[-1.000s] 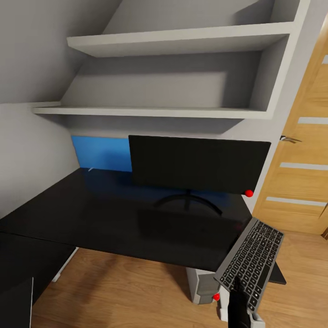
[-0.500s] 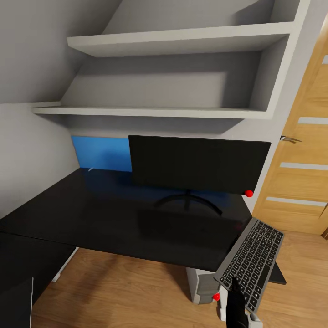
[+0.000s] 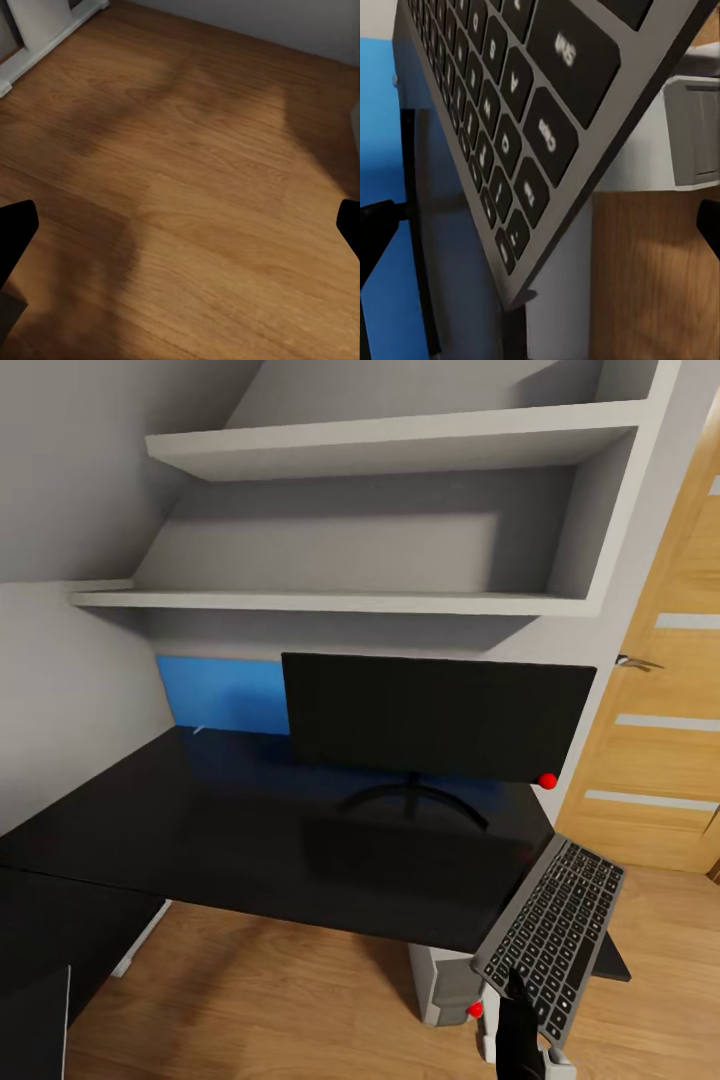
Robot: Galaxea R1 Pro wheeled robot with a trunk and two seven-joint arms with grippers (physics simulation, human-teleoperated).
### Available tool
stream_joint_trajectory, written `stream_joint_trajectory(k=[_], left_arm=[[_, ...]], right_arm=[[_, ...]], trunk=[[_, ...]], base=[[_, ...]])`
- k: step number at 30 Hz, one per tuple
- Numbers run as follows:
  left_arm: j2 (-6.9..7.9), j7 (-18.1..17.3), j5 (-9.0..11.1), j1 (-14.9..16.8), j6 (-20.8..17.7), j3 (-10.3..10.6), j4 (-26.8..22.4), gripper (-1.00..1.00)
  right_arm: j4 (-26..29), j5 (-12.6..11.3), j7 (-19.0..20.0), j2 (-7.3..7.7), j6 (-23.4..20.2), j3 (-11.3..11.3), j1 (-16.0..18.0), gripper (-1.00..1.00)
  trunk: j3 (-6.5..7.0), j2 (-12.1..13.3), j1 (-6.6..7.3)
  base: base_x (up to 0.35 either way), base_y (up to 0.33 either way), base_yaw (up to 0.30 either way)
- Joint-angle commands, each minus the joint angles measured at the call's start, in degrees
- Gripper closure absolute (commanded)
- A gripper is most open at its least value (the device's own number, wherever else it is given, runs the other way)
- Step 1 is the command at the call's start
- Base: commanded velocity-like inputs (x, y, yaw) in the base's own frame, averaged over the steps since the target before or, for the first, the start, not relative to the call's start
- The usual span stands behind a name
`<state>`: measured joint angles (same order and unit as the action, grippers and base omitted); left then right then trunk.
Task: In the bedroom, organize the workspace by keeping the computer under the desk, ensuring the monitor is on the desk, placing the keyboard on the desk next to the monitor, placing the mouse on the desk next to the keyboard, moving the folder from the swivel chair onto the desk next to the mouse, stacking the notebook on top of the folder with the pen on top of the notebook, and positioning the swivel chair next to the desk.
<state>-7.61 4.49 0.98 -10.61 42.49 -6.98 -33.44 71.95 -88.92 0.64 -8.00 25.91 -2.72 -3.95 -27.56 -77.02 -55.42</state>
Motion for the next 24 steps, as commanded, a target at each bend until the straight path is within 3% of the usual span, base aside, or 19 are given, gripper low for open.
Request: stream_joint_trajectory(k=[1, 4, 24], left_arm=[[-0.03, 0.0, 0.1, 0.0, 0.1, -0.1, -0.1, -1.00], [-0.03, 0.0, 0.1, 0.0, 0.1, -0.1, -0.2, -1.00], [0.08, -0.1, 0.0, 0.0, 0.1, -0.1, -0.1, -1.00]], right_arm=[[0.1, -0.5, 0.1, 0.02, 0.3, -0.1, 0.0, -1.00], [0.0, -0.5, 0.1, 0.01, 0.3, -0.1, 0.0, -1.00], [0.1, -0.5, 0.3, 0.07, 0.4, 0.6, 0.0, -1.00]], trunk=[[-0.22, -0.4, -0.23], [-0.76, -1.6, -0.89], [-0.76, -1.6, -0.89]], base=[[0.000, 0.000, 0.000], [0.000, 0.000, 0.000], [0.000, 0.000, 0.000]])
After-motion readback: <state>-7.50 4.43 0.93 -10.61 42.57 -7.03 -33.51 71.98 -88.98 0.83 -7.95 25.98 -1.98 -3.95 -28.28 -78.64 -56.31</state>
